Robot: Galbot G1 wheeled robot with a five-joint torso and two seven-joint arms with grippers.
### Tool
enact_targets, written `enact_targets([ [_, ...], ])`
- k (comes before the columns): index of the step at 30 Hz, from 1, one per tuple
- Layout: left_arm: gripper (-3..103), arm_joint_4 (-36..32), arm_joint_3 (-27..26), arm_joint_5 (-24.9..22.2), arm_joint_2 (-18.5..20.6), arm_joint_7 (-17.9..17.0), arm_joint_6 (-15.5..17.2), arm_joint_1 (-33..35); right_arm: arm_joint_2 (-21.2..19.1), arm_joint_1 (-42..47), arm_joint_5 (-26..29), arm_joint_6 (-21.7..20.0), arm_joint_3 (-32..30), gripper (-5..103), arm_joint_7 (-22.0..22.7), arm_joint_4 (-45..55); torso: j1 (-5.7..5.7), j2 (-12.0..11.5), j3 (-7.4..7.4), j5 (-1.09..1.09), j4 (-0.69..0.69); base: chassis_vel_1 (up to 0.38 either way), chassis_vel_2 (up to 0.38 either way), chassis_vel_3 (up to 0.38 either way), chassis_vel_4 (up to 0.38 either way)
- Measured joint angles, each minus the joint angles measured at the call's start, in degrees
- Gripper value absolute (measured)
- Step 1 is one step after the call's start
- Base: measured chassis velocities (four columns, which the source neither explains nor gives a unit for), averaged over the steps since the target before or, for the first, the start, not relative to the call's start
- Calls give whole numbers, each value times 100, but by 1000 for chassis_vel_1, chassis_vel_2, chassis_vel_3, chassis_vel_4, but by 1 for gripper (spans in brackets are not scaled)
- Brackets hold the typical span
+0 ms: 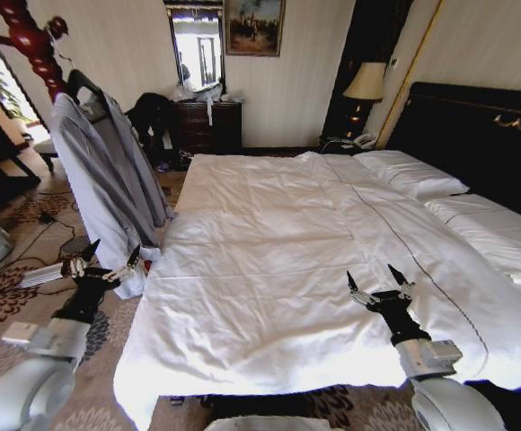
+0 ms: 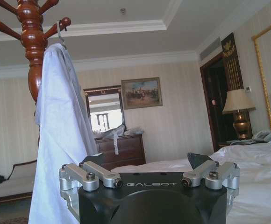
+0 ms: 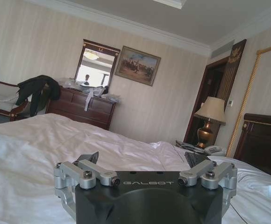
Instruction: Pick up the clothes from the bed and hang them on the clothes hanger.
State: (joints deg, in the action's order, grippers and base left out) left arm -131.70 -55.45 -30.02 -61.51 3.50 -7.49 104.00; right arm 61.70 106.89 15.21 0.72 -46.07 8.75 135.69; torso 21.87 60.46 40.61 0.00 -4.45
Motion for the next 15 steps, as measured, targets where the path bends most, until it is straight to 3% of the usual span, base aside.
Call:
enact_targets([
  [15,100,-220,639,154,-997,184,-255,447,0,0,0,0,0,100,0,0,0,0,0,0,-1,0,0,0,0],
])
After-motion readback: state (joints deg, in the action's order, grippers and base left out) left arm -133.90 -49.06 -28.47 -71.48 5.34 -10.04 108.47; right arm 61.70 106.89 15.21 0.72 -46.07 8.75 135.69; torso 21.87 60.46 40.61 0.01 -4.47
